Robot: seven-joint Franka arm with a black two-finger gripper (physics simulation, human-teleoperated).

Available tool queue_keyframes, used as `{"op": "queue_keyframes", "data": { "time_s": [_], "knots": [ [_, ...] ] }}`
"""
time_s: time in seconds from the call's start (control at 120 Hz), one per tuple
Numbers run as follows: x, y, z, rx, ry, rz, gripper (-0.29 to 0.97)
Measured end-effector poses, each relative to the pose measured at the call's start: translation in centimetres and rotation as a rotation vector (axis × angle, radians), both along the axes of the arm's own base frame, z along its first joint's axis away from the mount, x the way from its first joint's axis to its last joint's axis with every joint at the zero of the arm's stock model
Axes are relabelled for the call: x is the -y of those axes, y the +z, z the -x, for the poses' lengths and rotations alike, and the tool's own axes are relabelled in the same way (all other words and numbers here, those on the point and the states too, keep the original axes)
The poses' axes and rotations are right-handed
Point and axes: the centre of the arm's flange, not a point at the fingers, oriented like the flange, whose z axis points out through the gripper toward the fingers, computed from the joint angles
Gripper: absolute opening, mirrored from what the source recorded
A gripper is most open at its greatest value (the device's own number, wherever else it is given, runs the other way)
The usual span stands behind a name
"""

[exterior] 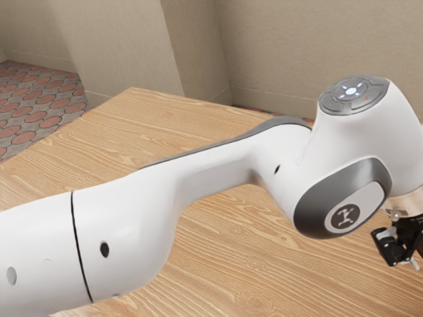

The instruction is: Pull the drawer handle with one arm to open the drawer

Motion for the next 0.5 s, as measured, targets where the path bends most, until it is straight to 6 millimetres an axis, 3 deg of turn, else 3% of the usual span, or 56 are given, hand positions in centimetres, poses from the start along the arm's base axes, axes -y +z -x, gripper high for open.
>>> {"op": "queue_keyframes", "data": {
  "time_s": [0.5],
  "knots": [
    [-0.89, 0.22, -0.15, -0.015, 0.018, 0.007, 0.48]
  ]
}}
